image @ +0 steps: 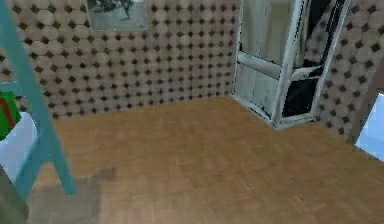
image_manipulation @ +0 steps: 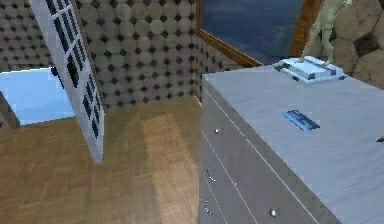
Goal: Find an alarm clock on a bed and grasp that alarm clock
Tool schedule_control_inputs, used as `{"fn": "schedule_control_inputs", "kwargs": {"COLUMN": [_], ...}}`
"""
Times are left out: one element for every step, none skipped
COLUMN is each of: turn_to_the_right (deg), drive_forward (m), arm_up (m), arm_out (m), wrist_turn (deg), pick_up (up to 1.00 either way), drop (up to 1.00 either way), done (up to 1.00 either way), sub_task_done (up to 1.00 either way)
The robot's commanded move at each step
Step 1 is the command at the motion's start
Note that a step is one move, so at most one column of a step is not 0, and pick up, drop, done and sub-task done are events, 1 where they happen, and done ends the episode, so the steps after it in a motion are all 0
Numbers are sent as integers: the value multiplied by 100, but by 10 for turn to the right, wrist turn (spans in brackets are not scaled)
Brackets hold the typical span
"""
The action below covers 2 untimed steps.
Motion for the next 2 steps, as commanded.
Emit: {"fn": "schedule_control_inputs", "kwargs": {"turn_to_the_right": [0,-450], "drive_forward": [20,0], "arm_up": [0,0], "arm_out": [0,0], "wrist_turn": [0,0], "pick_up": [0,0], "drop": [0,0], "done": [0,0], "sub_task_done": [0,0]}}
